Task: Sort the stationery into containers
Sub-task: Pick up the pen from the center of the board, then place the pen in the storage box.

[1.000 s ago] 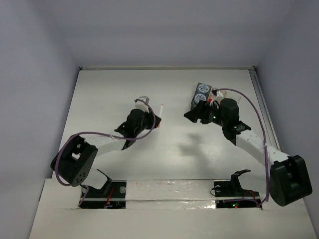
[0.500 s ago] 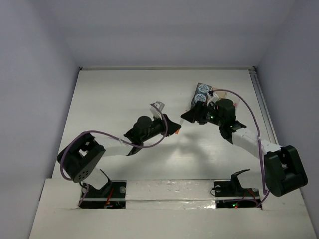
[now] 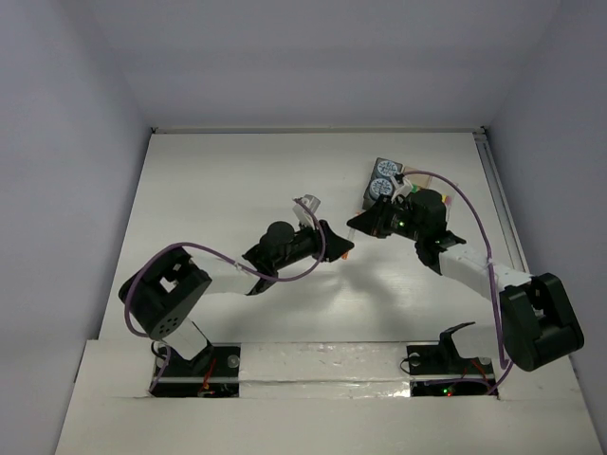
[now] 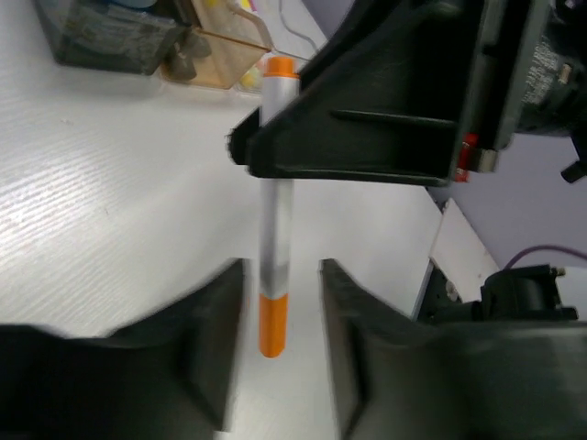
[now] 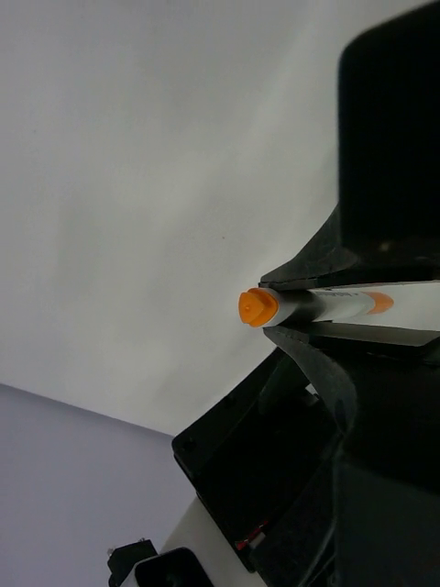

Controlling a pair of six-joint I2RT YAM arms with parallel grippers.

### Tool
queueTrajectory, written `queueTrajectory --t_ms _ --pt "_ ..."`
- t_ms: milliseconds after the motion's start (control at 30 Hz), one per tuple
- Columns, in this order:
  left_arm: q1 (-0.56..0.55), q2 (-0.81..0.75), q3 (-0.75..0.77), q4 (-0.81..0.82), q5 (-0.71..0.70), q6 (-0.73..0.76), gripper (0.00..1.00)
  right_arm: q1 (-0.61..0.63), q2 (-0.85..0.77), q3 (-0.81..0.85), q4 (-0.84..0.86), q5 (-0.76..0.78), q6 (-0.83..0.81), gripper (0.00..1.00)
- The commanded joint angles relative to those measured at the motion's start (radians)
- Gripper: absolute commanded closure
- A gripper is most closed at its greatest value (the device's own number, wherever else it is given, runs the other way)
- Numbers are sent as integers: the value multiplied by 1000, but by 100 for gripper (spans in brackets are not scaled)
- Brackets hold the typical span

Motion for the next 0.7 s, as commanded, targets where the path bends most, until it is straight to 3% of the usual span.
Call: queueTrajectory --t_ms 0,67,133,167,233,400,500,667 --pt "-11 -27 44 65 18 12 58 4 -10 0 14 36 -31 100" --pt "-11 -42 26 62 9 31 38 4 -22 2 -2 59 -40 100" --pt "-11 -82 9 60 4 58 25 4 -43 8 -39 113 -49 100" --pt "-11 -98 -8 51 -6 69 12 4 -50 19 -52 137 -58 100" --pt "-11 -151 -27 37 -17 88 2 4 -63 33 -98 200 -68 100" --pt "-11 -309 -106 -47 -75 143 1 -7 -97 112 -244 361 -132 100" --pt "-11 -407 -152 -111 -117 172 1 -66 -102 183 -356 539 -196 100" --pt "-11 -522 -230 -168 -166 200 1 -342 -41 339 -459 641 -268 100"
